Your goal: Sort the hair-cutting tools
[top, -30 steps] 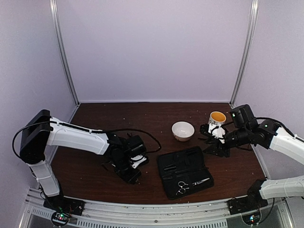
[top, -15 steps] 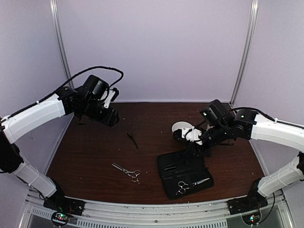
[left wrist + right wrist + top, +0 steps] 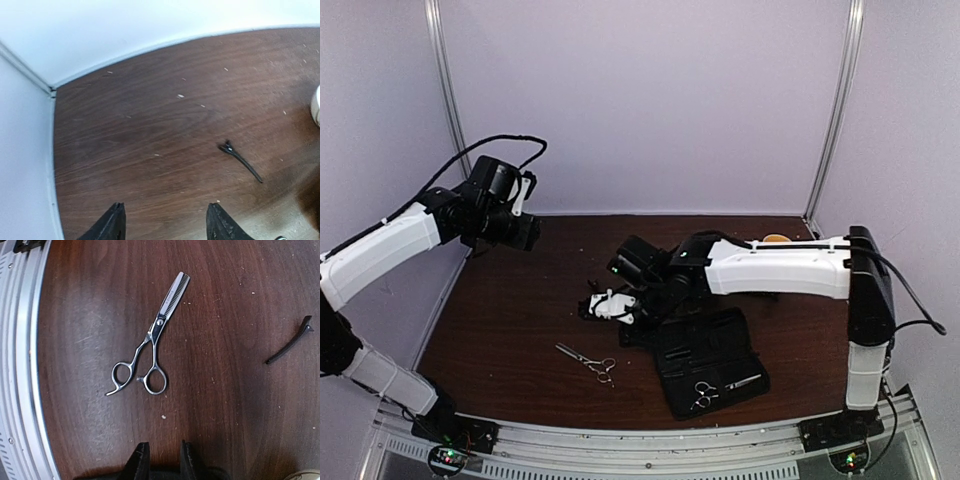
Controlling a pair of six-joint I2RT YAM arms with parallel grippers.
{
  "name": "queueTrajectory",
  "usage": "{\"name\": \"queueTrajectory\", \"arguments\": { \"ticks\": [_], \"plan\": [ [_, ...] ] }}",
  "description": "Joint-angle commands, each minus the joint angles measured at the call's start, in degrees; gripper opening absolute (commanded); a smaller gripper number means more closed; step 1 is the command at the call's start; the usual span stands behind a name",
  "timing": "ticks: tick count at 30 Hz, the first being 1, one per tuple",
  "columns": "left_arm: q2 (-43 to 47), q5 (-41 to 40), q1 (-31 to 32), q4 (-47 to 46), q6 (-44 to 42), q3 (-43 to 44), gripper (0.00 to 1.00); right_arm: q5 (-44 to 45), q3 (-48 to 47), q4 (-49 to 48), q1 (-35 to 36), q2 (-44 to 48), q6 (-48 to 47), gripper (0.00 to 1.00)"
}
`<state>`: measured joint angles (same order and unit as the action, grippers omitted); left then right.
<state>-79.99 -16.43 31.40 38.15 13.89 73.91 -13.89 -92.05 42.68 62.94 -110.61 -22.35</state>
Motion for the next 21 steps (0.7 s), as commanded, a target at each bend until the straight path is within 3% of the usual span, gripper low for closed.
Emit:
{"name": "queueTrajectory", "arguments": {
  "ticks": [1,6,21],
  "plan": [
    [8.2,-7.4,-0.2,-3.9,-1.8,-0.9,0.59,0.2,-9.0,5.3,0.0,-8.5,4.8,0.21],
    [11.1,-5.9,-0.5,-4.7,-2.3,-1.6,0.59,-2.1,-18.8,10.6,1.0,-16.9,5.9,0.22],
    [11.4,-2.3,-1.3,-4.3,-1.9,-1.2,0.59,5.4,-24.9,12.7,2.3,-24.1,7.2,0.25]
  ]
}}
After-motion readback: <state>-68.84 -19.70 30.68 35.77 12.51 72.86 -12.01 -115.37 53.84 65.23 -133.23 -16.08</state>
